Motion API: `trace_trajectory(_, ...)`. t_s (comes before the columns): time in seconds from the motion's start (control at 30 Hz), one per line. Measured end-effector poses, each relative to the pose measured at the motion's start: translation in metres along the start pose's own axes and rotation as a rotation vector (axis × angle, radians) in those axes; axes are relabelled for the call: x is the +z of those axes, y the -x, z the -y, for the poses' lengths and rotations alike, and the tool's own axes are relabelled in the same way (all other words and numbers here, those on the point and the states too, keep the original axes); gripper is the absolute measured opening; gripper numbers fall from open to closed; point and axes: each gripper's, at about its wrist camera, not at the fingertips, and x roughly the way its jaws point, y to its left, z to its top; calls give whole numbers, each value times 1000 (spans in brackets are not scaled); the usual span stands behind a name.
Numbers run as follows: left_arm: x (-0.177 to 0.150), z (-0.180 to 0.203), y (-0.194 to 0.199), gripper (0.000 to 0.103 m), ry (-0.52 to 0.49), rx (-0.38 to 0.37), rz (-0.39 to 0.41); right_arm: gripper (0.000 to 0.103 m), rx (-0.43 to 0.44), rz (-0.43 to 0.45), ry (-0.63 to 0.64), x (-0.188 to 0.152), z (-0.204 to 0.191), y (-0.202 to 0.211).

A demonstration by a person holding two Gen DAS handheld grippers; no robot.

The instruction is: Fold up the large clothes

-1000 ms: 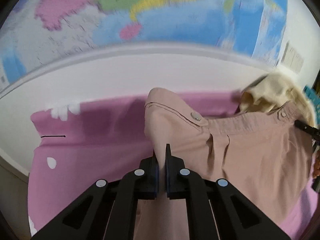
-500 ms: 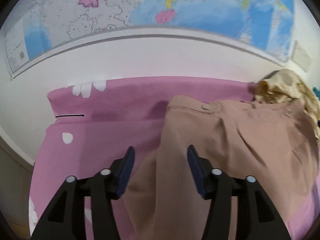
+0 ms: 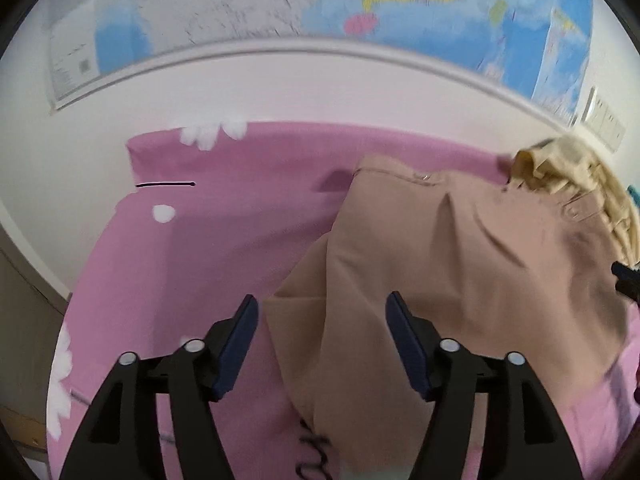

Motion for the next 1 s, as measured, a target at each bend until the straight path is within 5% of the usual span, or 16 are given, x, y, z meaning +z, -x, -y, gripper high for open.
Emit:
trace_trajectory(0.17,-28,-2,29,70,81,-101,8,81,151,-74,271,-10,-84,-12)
trace_trajectory(0.33,-61,3,47,74,140,-242,-19,81,115,-162,463,-38,-129,-51)
trace_trajectory(0.47,-83,15,44,75,152,-335,-80,80,-26,-164,608,-53,-144,-72)
trace_trajectory(0.5,-87,19,42,75,156,-351,-96,79,-18,-151,602,-56,-143,-69)
trace_trajectory(0.73,-89,40,14,77,206,-486,-152,31,42,-130,457,-36,-122,-68)
trace_trajectory(1.0,-69,20,-18,77,465,-604,-107,29,97,-122,343,-26,-114,-59)
